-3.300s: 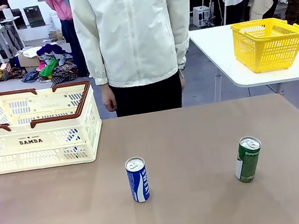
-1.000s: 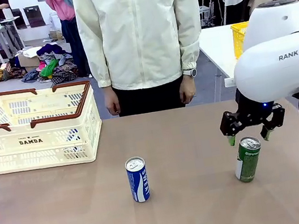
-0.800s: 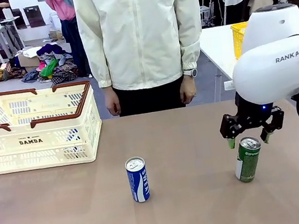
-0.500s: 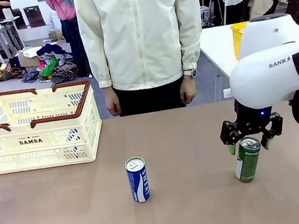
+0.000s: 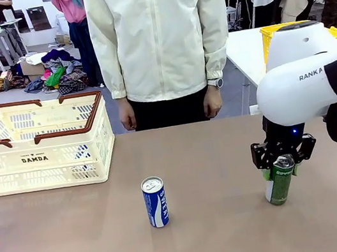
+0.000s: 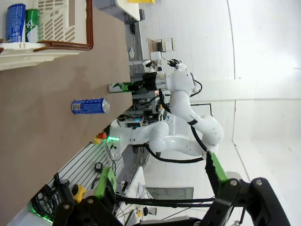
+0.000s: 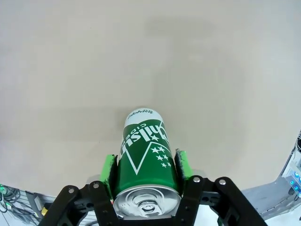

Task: Place the drinks into the Shopping basket.
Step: Pick up one drink and place it into the Shopping basket.

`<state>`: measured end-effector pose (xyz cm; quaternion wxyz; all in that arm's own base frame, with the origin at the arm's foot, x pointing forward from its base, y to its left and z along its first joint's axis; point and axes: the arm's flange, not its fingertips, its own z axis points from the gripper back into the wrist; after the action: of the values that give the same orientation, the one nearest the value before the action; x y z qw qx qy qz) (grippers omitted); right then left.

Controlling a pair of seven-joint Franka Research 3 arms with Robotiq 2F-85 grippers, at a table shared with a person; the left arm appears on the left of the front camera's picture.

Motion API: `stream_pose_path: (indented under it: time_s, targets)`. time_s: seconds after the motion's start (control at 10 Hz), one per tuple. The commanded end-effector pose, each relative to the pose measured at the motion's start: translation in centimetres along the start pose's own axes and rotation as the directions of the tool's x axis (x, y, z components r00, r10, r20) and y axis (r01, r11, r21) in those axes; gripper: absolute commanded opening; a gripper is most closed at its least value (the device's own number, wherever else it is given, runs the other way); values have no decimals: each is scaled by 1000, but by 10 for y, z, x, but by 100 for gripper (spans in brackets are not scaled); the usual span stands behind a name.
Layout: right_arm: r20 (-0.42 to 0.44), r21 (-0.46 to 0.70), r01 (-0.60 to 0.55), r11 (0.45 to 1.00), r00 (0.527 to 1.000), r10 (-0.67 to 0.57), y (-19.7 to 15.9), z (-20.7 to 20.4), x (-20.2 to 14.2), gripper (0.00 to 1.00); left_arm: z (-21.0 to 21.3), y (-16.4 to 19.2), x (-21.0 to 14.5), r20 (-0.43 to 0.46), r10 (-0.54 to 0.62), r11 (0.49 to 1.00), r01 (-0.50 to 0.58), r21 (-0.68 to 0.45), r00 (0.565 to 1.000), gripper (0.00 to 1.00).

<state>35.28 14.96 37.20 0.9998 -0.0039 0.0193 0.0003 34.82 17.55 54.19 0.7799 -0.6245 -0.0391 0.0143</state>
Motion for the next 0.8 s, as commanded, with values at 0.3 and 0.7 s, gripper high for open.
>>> stream_pose_path:
  time_s: [0.3,0.7]
  targets:
    - [6,28,-50,998,999,50,-24,-14,-45,0,0,-2,0,11,6,1000,-6,-13,1000,100]
    - [146,-5,-139,990,980,138,14,102,-27,0,0,-2,0,11,6,1000,-6,-13,1000,100]
